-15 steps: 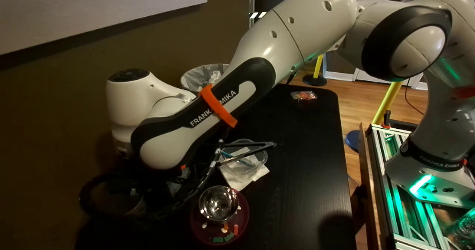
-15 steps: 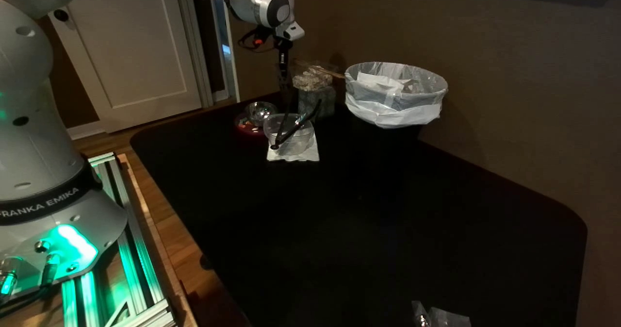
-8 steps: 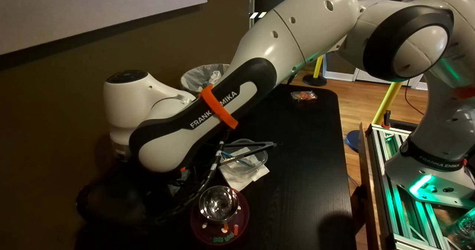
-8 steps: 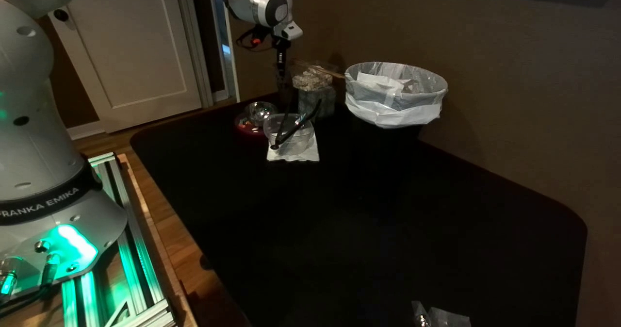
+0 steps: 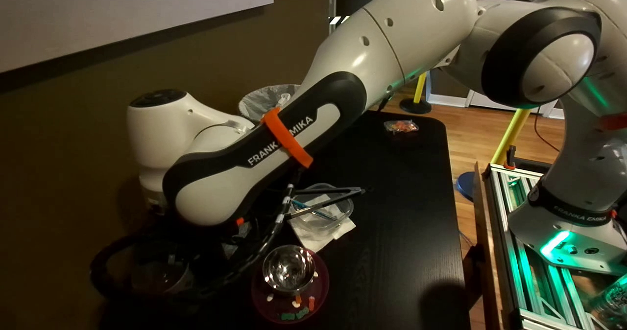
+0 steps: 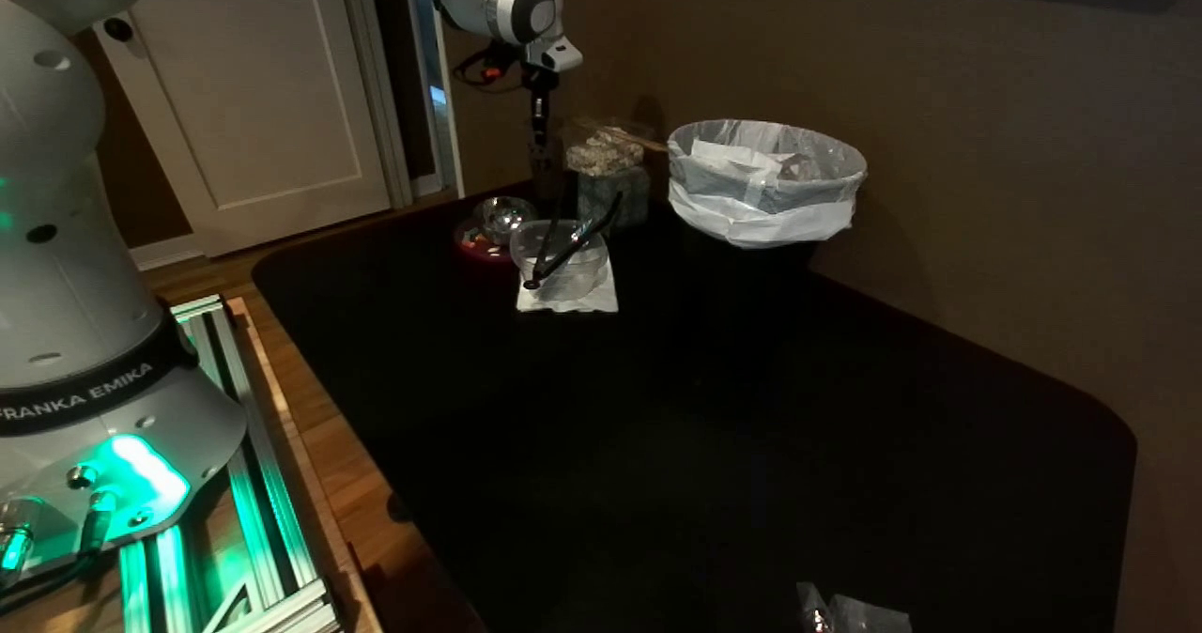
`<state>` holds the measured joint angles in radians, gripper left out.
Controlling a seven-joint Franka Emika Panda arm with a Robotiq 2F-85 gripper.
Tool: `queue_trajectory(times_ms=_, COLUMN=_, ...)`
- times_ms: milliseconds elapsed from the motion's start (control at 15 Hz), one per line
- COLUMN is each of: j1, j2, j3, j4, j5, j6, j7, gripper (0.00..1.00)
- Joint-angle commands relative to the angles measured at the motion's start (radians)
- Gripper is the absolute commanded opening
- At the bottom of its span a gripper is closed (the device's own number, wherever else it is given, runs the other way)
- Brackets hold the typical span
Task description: Move the grey cup backwards.
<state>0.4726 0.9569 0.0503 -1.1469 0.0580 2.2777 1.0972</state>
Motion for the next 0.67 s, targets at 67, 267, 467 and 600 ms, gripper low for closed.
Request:
queue_trajectory(times_ms=67, j1=-0.011, j2=0.006, j3=0.013, j4=0.022, j5=0.011, j6=-0.022, j7=-0.017, gripper=0.01)
queue_trajectory(times_ms=267, j1=-0.009, j2=0.012, j3=0.010, j4=0.026, j5=0.008, j6=-0.031, j7=-0.016, gripper=0.01)
queue_trajectory(times_ms=467, j1=-0.014, j2=0.024, j3=0.018, j4=0.040, j5=0.007, j6=-0.048, j7=-0.015, gripper=0.01)
queue_trajectory(times_ms=600, j1=-0.015, j2=0.025, j3=0.020, j4=0.041, j5=0.008, j6=-0.052, j7=-0.015, gripper=0.22)
